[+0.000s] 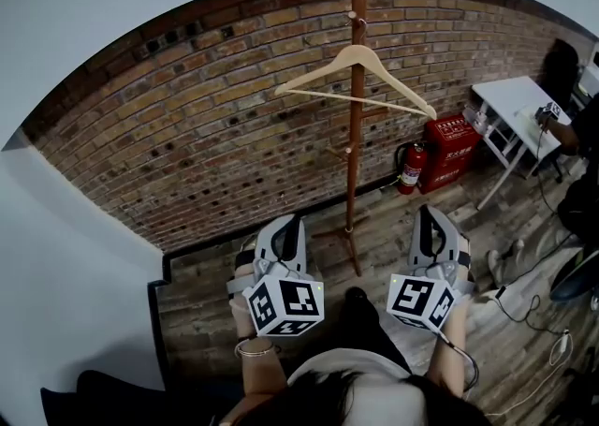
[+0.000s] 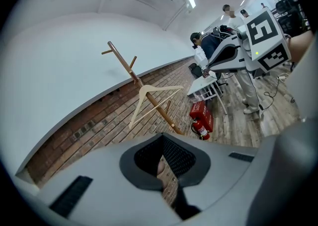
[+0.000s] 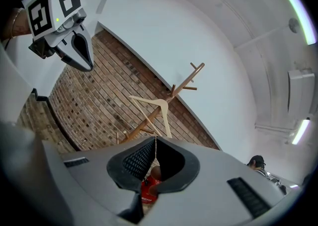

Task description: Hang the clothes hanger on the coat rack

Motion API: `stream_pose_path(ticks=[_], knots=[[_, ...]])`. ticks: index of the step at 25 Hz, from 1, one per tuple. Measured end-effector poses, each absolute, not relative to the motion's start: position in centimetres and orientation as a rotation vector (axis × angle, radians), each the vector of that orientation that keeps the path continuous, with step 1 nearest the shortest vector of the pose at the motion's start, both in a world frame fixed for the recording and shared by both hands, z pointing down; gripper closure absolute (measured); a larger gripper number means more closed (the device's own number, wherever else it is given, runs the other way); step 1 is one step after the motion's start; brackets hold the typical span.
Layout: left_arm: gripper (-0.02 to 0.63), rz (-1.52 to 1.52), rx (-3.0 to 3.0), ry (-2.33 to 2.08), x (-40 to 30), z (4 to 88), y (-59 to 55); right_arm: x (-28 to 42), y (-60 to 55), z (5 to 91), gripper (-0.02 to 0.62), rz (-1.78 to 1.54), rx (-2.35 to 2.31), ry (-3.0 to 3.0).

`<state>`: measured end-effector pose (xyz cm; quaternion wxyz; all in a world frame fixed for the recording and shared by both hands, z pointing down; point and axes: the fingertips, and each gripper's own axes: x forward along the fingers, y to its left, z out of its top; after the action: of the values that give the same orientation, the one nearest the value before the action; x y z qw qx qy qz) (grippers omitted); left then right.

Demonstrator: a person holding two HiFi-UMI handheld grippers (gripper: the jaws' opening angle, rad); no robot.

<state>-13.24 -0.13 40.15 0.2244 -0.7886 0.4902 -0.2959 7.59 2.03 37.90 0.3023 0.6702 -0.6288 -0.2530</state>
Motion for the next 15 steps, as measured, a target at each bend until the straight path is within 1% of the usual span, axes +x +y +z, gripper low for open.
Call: stream_pose_path(ticks=[15], knots=[[0.595, -0.792, -2.212, 1.320, -13.0, 40.7, 0.9, 7.4, 3.5, 38.0, 0.555, -0.623, 1.809, -1.724]])
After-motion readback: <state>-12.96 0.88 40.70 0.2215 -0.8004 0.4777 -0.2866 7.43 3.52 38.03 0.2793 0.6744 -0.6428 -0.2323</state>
